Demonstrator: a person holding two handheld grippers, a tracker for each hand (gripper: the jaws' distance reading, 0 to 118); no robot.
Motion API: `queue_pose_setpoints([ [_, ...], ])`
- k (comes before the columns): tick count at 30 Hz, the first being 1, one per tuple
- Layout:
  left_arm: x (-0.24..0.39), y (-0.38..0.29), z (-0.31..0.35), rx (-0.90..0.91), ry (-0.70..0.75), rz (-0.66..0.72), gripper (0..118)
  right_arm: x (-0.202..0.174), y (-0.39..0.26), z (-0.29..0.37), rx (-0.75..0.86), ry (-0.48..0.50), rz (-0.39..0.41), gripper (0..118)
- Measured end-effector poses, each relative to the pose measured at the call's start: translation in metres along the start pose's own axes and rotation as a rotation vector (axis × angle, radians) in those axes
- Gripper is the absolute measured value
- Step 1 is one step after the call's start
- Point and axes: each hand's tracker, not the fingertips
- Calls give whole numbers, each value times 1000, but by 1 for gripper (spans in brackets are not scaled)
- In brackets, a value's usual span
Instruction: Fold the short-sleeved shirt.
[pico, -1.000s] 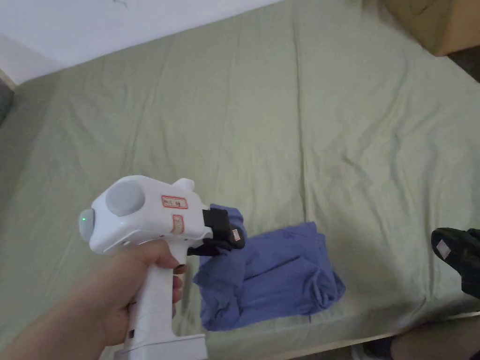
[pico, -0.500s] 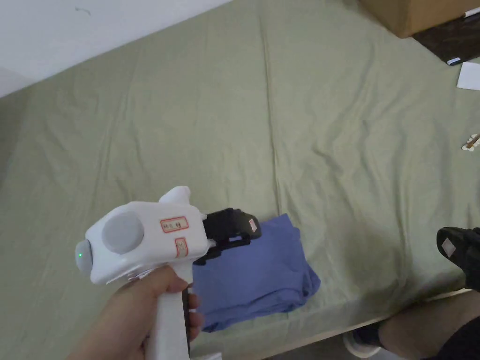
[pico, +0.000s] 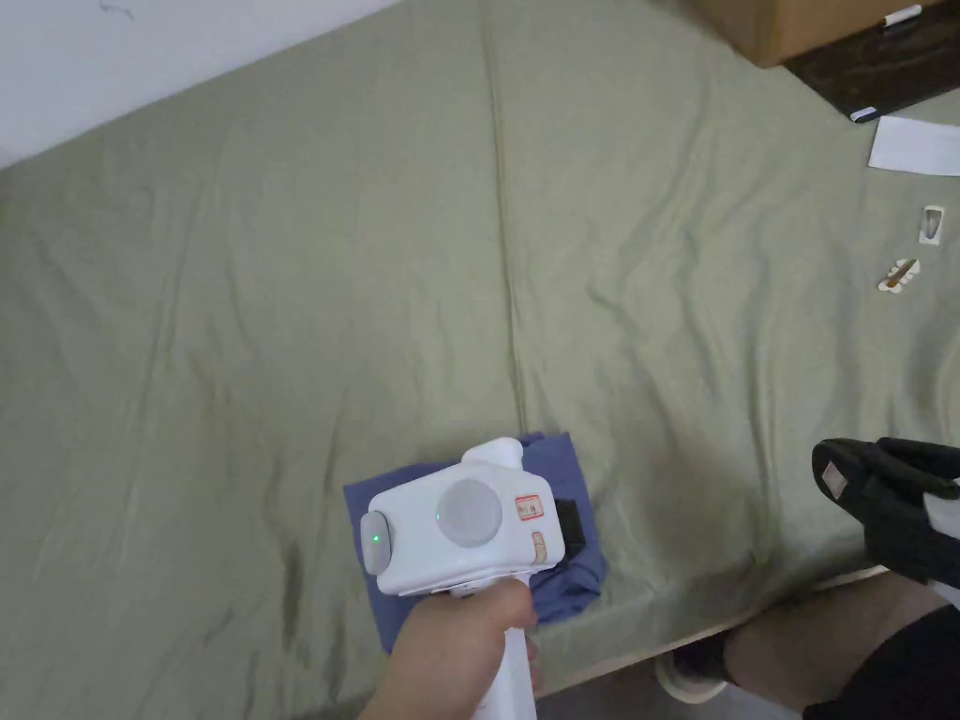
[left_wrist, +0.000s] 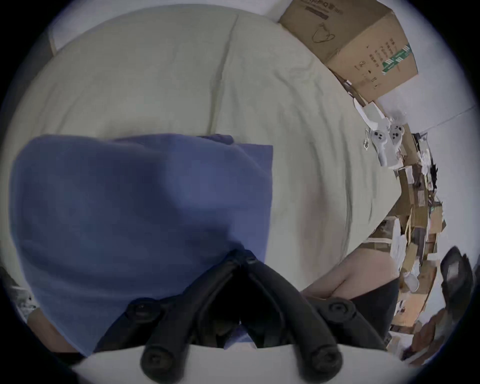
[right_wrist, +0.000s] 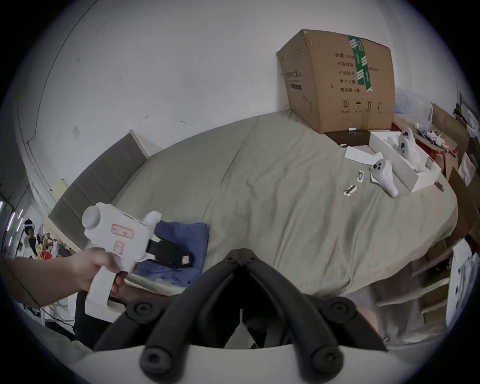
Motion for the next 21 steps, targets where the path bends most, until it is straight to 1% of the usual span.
queue_pose_setpoints([
  [4, 4, 9, 6, -6, -15, -15, 0, -9, -4, -2, -21, 6, 9, 0],
  [5, 3, 9, 16, 10, -67, -17, 0, -13, -4, -4, -31, 10, 18, 0],
  [7, -3, 11, 46, 84, -163, -10, 0, -21, -5, -11, -49, 26, 33, 0],
  [8, -8, 9, 67, 151, -207, -26, 0, -26, -4, -17, -67, 43, 42, 0],
  [10, -21, 3, 108, 253, -216, -81, 0, -38, -1, -34, -112, 80, 65, 0],
  [11, -34, -2, 123, 293, -207, -86, 0, -42, -1, -46, -138, 97, 78, 0],
  [13, -61, -11, 143, 333, -186, -40, 0, -57, 7, -71, -177, 166, 97, 0],
  [15, -94, -24, 150, 340, -186, 52, 0, -71, 17, -103, -226, 284, 52, 0],
  [18, -140, -44, 144, 339, -184, 168, 0, -89, 28, -160, -324, 411, -1, 0],
  [19, -154, -50, 141, 328, -180, 205, 0, -94, 31, -182, -359, 438, -9, 0],
  [21, -174, -59, 136, 299, -212, 243, 0, -100, 31, -215, -424, 449, -17, 0],
])
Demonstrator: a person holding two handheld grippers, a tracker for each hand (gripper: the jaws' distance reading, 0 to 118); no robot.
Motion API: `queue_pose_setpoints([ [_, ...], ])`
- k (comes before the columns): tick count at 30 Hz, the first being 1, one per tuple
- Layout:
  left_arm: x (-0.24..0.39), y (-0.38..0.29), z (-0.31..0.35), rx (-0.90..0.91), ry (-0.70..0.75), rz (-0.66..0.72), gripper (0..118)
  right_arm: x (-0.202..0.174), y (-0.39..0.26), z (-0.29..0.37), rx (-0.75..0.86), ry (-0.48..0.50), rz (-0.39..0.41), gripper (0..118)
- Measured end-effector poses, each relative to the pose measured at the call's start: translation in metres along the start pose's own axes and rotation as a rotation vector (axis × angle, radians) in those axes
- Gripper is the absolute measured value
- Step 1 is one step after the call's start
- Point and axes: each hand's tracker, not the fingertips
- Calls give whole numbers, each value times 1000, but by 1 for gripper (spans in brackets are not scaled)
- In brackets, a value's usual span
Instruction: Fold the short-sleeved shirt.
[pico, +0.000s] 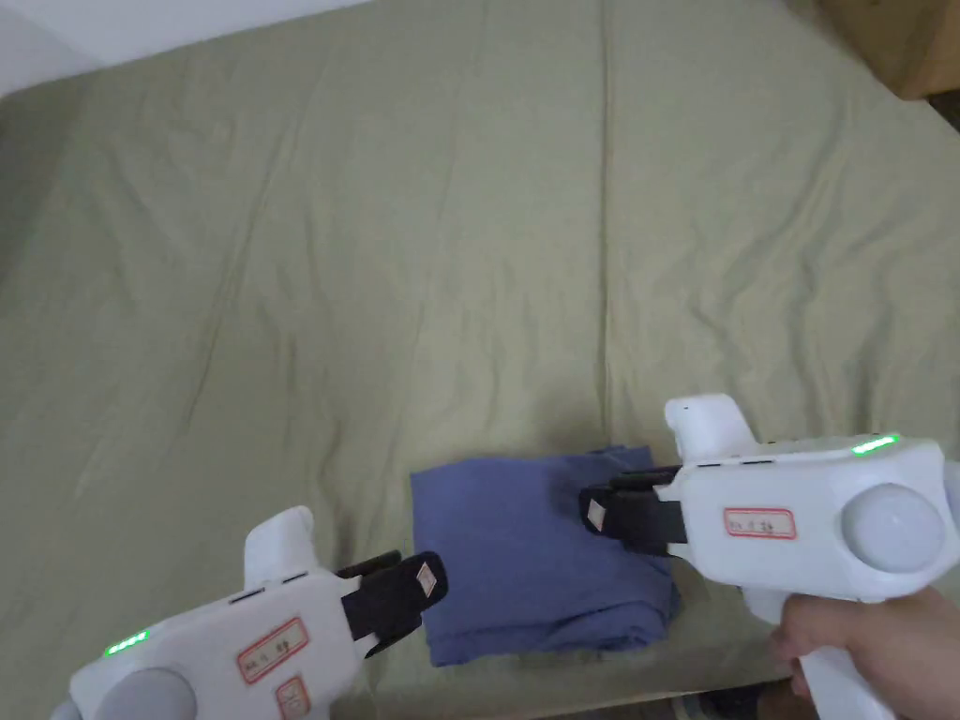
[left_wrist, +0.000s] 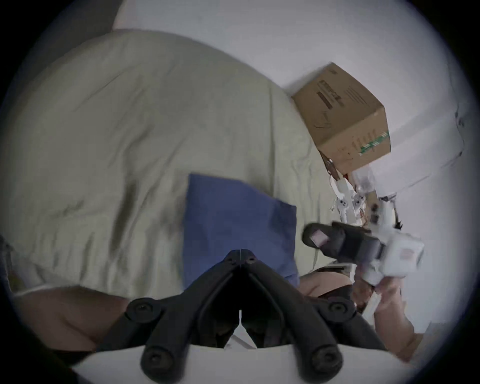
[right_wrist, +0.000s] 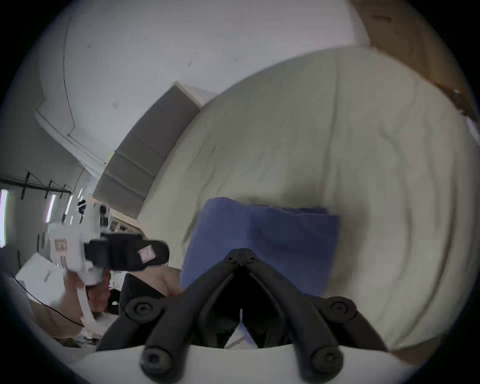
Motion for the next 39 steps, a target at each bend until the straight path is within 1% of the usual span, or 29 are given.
queue_pose_setpoints([
  [2, -18, -5, -1, 3, -75, 49, 0, 4, 7, -24, -80, 20, 13, 0],
  [4, -33, -4, -2, 2, -126, 79, 0, 14, 8, -41, -126, 99, -26, 0],
  [5, -39, -5, -3, 2, -153, 82, 0, 22, 8, -50, -155, 119, -45, 0],
  [7, -52, 2, -9, 1, -207, 84, 0, 38, 3, -62, -209, 47, -44, 0],
  [8, -60, 6, -16, -18, -263, 78, 2, 48, 1, -65, -217, 31, -91, 0],
  [9, -65, 8, -21, -36, -303, 81, 13, 57, 1, -63, -208, 83, -173, 0],
  [10, -73, 12, -26, -55, -352, 101, 32, 62, 0, -61, -188, 128, -233, 0],
  [11, -81, 16, -32, -66, -395, 125, 60, 62, -1, -60, -192, 131, -221, 0],
  [12, -88, 21, -37, -83, -423, 148, 93, 61, -1, -59, -195, 109, -182, 0],
  [13, -94, 25, -42, -110, -428, 160, 104, 61, -2, -59, -196, 107, -152, 0],
  [14, -100, 30, -49, -140, -436, 160, 105, 63, -3, -56, -195, 109, -145, 0],
  [15, -107, 33, -55, -161, -454, 160, 105, 67, -5, -57, -191, 118, -151, 0],
  [16, -115, 36, -63, -184, -461, 155, 105, 71, -7, -58, -184, 132, -174, 0],
  [19, -129, 38, -82, -234, -422, 157, 105, 78, -16, -60, -153, 171, -198, 0],
  [20, -129, 39, -87, -242, -465, 163, 104, 80, -19, -60, -143, 180, -199, 0],
  [21, -124, 38, -93, -234, -533, 167, 105, 82, -21, -60, -136, 188, -203, 0],
  [22, -120, 40, -100, -234, -568, 172, 105, 84, -22, -60, -131, 196, -211, 0],
  [24, -111, 41, -121, -251, -579, 193, 105, 86, -22, -61, -129, 206, -228, 0],
  [26, -99, 40, -143, -266, -592, 190, 105, 85, -21, -60, -133, 208, -221, 0],
  [27, -91, 41, -150, -272, -612, 168, 104, 84, -20, -61, -136, 206, -214, 0],
  [28, -81, 44, -157, -292, -609, 128, 101, 84, -20, -61, -139, 204, -210, 0],
  [29, -70, 45, -162, -321, -559, 98, 89, 84, -19, -61, -142, 202, -206, 0],
  [30, -62, 46, -164, -334, -476, 73, 54, 83, -19, -61, -143, 197, -203, 0],
  [31, -57, 45, -166, -320, -384, 23, 28, 83, -19, -61, -144, 192, -201, 0],
  [32, -58, 44, -167, -318, -329, -7, 28, 81, -19, -61, -148, 170, -196, 0],
  [33, -62, 43, -166, -321, -406, 32, 28, 79, -19, -61, -151, 165, -190, 0],
  [35, -59, 45, -156, -321, -398, 34, 27, 70, -16, -55, -141, 160, -186, 0],
  [37, -49, 51, -137, -309, -335, -75, 27, 56, -16, -44, -104, 119, -138, 0],
  [39, -39, 58, -112, -296, -290, -162, 27, 42, -19, -30, -72, 116, -97, 0],
])
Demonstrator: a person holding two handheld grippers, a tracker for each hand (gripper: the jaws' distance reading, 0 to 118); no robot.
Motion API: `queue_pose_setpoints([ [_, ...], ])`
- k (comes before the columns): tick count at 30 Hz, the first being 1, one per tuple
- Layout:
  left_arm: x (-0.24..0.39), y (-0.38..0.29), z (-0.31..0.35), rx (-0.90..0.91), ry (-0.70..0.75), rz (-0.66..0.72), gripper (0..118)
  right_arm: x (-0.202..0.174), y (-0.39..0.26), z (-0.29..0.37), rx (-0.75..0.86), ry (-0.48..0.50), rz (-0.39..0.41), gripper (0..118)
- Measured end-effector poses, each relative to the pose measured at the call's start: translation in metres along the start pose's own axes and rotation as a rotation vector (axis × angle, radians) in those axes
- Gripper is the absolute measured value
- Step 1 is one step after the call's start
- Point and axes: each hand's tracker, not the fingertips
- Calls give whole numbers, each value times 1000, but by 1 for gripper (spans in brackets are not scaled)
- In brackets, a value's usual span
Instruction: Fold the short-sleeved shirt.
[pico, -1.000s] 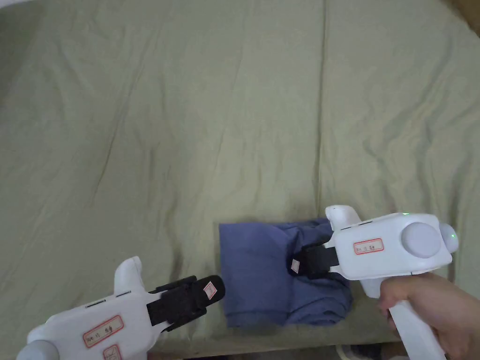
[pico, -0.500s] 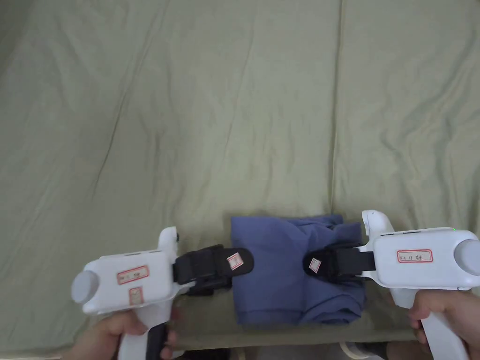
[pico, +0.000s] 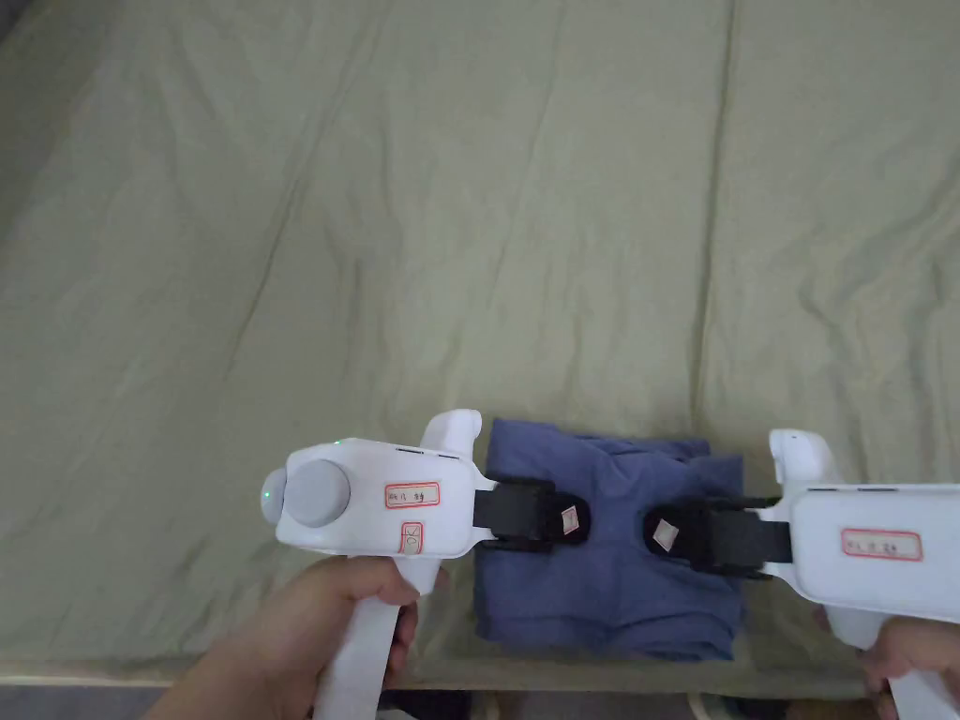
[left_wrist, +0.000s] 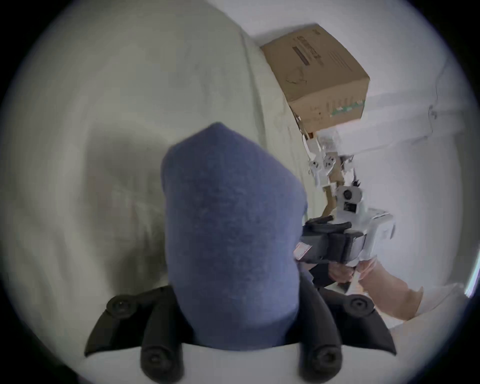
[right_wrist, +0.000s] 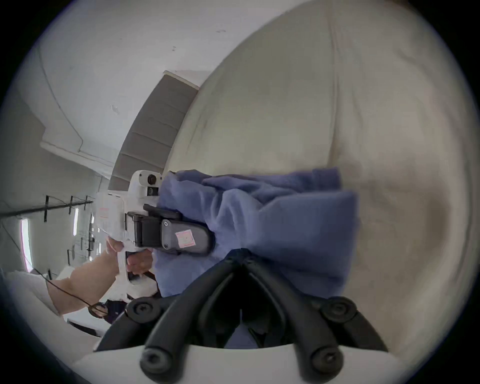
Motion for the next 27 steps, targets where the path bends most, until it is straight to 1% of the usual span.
queue_pose_setpoints([
  [2, 9, 4, 34, -6, 101, -57, 27, -18, -9, 14, 33, -19, 35, 0],
  [6, 9, 10, 118, -46, 366, -152, 27, -51, -28, 39, 80, 31, 84, 0],
  [10, -17, 21, 200, -71, 610, -195, 27, -74, -42, 51, 112, 55, 87, 0],
  [13, -48, 31, 252, -132, 782, -240, 27, -91, -46, 53, 127, 74, 87, 0],
  [15, -75, 39, 283, -158, 908, -211, 27, -102, -43, 55, 136, 70, 123, 0],
  [17, -100, 44, 312, -169, 985, -163, 27, -108, -41, 57, 135, 57, 140, 0],
  [21, -135, 47, 349, -133, 1069, -78, 27, -111, -34, 65, 156, 16, 149, 0],
  [24, -156, 44, 361, -133, 1139, -81, 27, -106, -31, 73, 177, -10, 145, 0],
  [27, -177, 38, 368, -139, 1190, 17, 27, -113, -30, 79, 193, -24, 149, 0],
])
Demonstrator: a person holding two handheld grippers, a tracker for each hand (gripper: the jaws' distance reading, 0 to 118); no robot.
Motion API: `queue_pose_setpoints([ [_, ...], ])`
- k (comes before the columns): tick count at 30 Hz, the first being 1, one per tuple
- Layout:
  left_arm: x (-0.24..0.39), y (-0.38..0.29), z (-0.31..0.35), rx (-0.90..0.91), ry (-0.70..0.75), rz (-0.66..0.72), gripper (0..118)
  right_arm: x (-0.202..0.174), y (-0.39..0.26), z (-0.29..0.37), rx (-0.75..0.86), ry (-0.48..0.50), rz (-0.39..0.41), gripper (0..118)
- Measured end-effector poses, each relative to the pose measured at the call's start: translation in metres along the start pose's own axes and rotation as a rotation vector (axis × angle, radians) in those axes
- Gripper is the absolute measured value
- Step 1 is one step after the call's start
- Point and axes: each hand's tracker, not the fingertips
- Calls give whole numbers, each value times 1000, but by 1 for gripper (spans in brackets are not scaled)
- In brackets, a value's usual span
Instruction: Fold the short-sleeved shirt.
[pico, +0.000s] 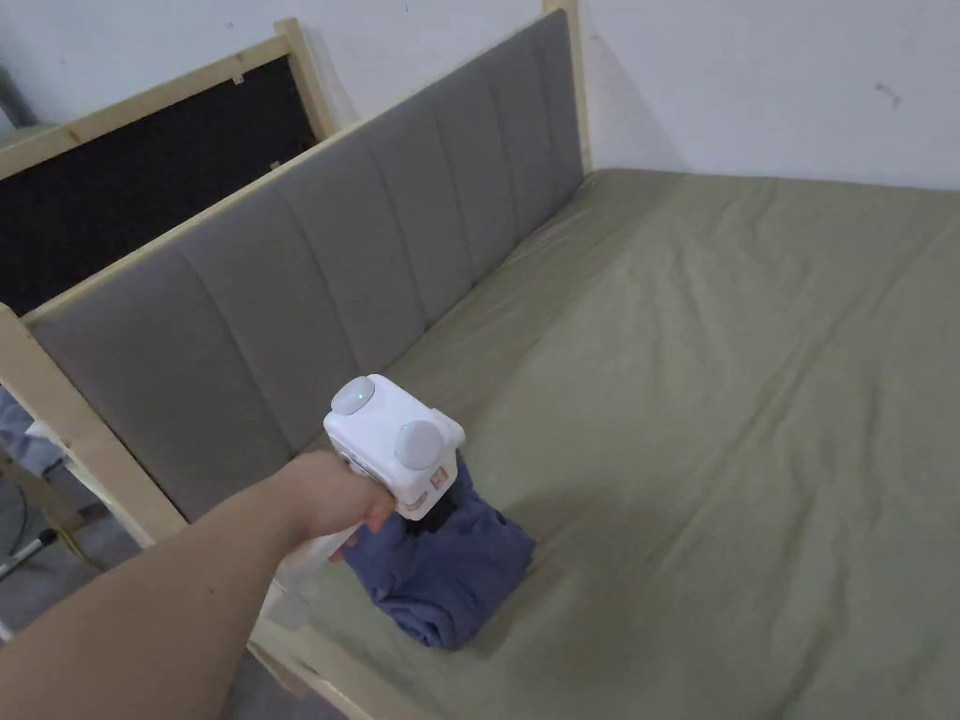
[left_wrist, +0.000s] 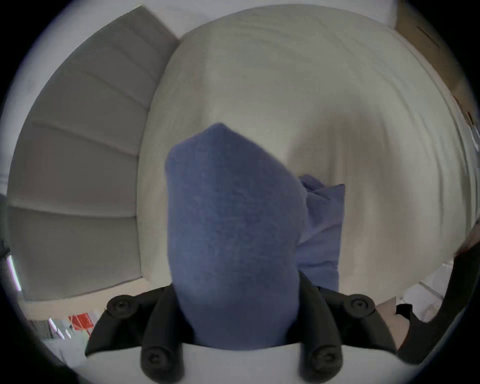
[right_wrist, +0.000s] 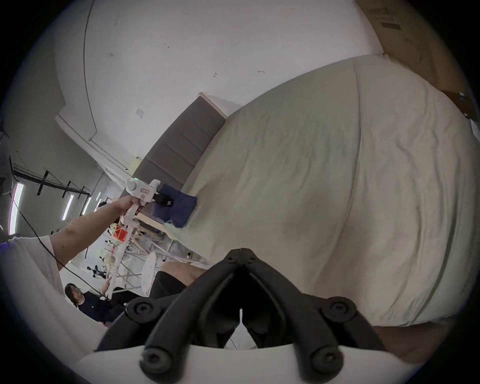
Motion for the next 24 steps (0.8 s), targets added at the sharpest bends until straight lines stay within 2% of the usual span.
queue_pose_setpoints([
  [2, -7, -4, -6, 0, 5, 26, 27, -2, 1, 2, 3, -16, 9, 0],
  [3, -10, -6, -8, 6, 6, 40, 33, -3, 1, 3, 3, -18, 6, 0],
  [4, -13, -8, -8, 17, 18, 59, 49, -4, 0, 4, 4, -20, 3, 0],
  [5, -16, -11, -6, 44, 70, 81, 71, -5, -1, 4, 6, -22, 3, 0],
  [6, -19, -12, -2, 65, 116, 99, 97, -6, -2, 5, 7, -23, 4, 0],
  [7, -21, -16, 5, 89, 130, 101, 109, -6, -2, 5, 7, -22, 5, 0],
  [10, -30, -24, 28, 151, 66, 140, 109, -6, -4, 3, 6, -29, 7, 0],
  [13, -21, -39, 53, 252, 125, 200, 109, -7, -5, 2, 11, -25, 9, 0],
  [15, -3, -52, 70, 317, 108, 194, 109, -11, -6, 5, 28, -21, 23, 0],
  [16, 8, -57, 78, 325, 102, 196, 108, -10, -7, 8, 36, -10, 25, 0],
  [17, 20, -61, 88, 352, 72, 198, 101, -11, -7, 11, 42, -4, 28, 0],
  [20, 65, -73, 115, 456, 76, 174, 21, -10, -10, 20, 55, -2, 45, 0],
  [21, 80, -76, 124, 496, 80, 175, 7, -11, -11, 23, 66, -3, 55, 0],
  [24, 131, -82, 156, 615, -42, 205, 3, -11, -12, 38, 116, -1, 64, 0],
])
